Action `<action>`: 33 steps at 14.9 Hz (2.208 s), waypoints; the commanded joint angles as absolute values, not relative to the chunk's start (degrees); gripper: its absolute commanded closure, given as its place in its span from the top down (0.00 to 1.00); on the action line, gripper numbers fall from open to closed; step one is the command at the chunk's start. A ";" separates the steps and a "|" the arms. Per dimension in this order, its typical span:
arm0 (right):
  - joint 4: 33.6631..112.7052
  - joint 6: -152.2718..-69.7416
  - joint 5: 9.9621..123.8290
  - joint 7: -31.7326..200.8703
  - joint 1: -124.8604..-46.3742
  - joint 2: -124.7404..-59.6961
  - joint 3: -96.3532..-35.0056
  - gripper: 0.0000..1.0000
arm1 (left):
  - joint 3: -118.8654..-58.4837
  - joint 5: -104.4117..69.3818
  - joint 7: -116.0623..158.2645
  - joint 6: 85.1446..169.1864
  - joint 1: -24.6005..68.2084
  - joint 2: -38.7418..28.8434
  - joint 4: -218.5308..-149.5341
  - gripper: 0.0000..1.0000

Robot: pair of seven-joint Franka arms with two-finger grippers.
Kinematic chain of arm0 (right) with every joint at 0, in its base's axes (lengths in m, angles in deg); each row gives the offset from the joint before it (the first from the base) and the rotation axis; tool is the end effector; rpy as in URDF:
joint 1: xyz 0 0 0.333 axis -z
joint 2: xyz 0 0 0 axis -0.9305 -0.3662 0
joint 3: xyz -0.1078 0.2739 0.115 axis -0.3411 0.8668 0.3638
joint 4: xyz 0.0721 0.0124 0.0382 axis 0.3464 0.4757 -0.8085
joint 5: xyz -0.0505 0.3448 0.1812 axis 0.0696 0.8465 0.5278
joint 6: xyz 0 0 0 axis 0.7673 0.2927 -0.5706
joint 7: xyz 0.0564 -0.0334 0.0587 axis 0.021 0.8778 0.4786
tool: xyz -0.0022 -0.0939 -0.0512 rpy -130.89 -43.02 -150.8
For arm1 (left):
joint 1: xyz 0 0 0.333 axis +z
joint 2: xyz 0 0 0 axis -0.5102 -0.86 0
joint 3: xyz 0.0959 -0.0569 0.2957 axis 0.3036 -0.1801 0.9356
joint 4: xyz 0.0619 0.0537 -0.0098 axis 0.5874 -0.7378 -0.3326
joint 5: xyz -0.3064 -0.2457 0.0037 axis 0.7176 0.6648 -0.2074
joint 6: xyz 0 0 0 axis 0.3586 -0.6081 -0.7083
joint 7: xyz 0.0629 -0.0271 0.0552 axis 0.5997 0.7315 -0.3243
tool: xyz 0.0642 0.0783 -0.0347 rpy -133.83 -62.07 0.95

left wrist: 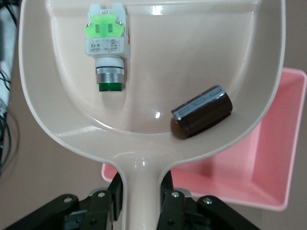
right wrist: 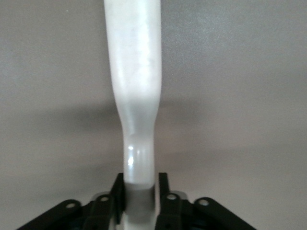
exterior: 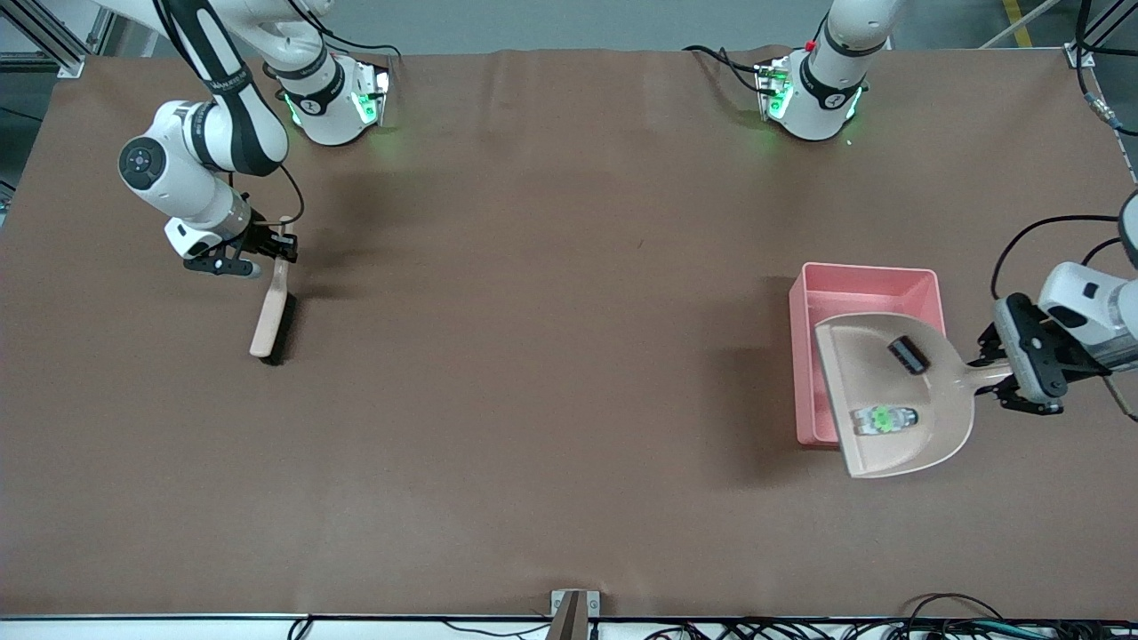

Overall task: Clean e-waste and dump in bin
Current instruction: 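Tilt the dustpan with the left gripper to dump parts into the bin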

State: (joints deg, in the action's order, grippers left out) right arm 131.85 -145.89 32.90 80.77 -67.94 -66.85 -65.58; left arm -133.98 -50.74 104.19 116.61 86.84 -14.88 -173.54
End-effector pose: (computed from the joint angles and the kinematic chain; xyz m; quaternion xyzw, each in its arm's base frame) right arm 0.3816 -0.0404 0.2210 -0.9968 0.0637 0.0460 0.0161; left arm 0.6590 0.0747 0.4391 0.7311 -0.6785 0.0531 0.0484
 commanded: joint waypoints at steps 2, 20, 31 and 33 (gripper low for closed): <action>131.93 -147.00 32.16 81.03 -66.32 -67.43 -64.62 0.89 | -126.00 -49.98 112.08 114.59 86.31 -8.34 -174.32 0.00; 87.41 -102.64 32.25 79.89 -62.81 -60.22 -64.71 1.00 | -96.54 -56.54 115.79 129.71 63.55 9.69 -195.33 0.00; 58.99 -84.86 28.91 80.15 -63.33 -68.92 -64.36 1.00 | -96.71 -66.15 111.75 128.04 58.45 11.44 -191.21 0.00; 57.14 -84.25 29.17 80.33 -63.42 -70.16 -64.27 1.00 | -96.72 -60.12 110.79 127.69 57.31 11.79 -189.27 0.00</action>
State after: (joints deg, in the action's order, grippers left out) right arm 61.49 -86.24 29.93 80.56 -63.91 -67.38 -64.96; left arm -97.18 -64.24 111.16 128.64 58.54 10.31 -190.98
